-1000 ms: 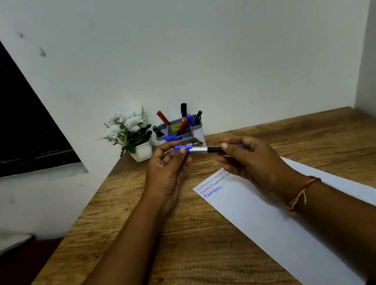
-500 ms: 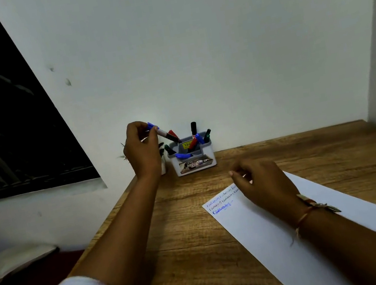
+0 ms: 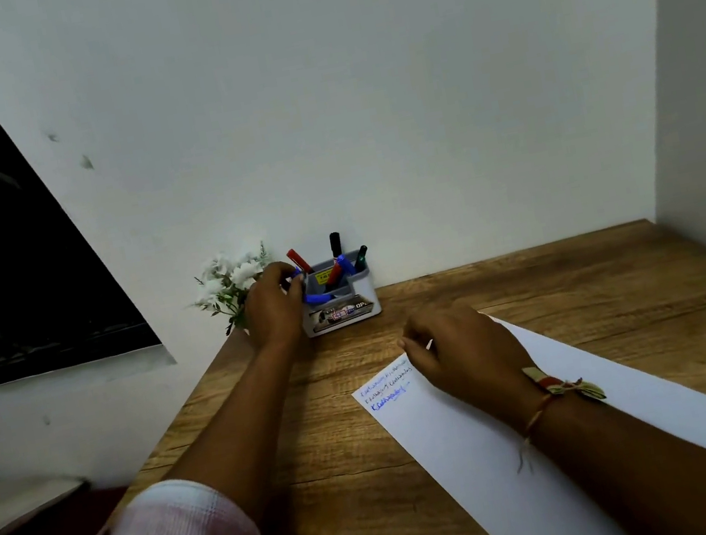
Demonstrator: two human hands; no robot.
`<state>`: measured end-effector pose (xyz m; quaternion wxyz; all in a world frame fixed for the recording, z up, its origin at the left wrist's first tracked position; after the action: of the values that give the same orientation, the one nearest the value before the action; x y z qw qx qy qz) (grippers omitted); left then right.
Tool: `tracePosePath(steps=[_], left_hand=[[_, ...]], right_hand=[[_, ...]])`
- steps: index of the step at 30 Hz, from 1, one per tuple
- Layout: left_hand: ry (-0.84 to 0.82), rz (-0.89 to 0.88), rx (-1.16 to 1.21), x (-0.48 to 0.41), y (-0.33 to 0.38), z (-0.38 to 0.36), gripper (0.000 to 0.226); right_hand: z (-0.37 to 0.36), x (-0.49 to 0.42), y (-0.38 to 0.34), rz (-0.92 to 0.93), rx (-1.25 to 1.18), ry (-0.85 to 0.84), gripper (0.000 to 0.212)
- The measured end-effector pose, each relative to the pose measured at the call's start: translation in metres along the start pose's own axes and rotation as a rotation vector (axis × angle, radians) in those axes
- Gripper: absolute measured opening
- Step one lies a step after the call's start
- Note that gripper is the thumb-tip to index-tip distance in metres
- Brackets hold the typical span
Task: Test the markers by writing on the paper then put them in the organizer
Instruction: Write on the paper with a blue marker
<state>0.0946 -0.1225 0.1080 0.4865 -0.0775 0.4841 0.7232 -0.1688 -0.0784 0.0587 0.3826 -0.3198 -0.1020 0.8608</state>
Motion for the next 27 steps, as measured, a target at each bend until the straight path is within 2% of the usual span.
tracePosePath(steps=[8, 10, 12, 16, 20, 23, 27], left_hand=[[0.022, -0.092, -0.161, 0.032, 0.023, 0.015, 0.032], [-0.073, -0.115, -0.128, 0.06, 0.033, 0.011, 0.038], [-0.241, -0.092, -0.089, 0.098, 0.033, 0.001, 0.04], [-0.454, -0.118, -0.145, 0.153, 0.014, -0.016, 0.038], [-0.487, -0.093, -0.095, 0.152, 0.009, -0.019, 0.034], [-0.565, -0.138, -0.145, 0.157, 0.012, -0.028, 0.03], [-0.536, -0.107, -0.097, 0.151, 0.008, -0.03, 0.021]], right_hand=[[0.001, 0.001, 0.008, -0.051, 0.066, -0.014, 0.022], [-0.001, 0.0, 0.013, -0.071, 0.087, -0.031, 0.023], [-0.005, 0.0, 0.02, -0.092, 0.107, -0.064, 0.026], [-0.004, 0.003, 0.036, -0.156, 0.222, -0.116, 0.035], [-0.001, 0.008, 0.046, -0.196, 0.305, -0.158, 0.042], [-0.005, 0.012, 0.055, -0.254, 0.305, -0.213, 0.048], [-0.01, 0.013, 0.062, -0.298, 0.304, -0.254, 0.044]])
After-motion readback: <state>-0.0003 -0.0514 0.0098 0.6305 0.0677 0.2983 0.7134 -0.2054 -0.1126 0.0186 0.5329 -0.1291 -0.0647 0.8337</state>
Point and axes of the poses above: each hand's wrist, its own x-axis away from the middle knuckle, its own z-axis out of the back of the hand, y = z × x, the point moved 10 cm from there along -x, towards the middle knuckle, and after that the axes turned 6 degrees about z, right-handed, at the moved point
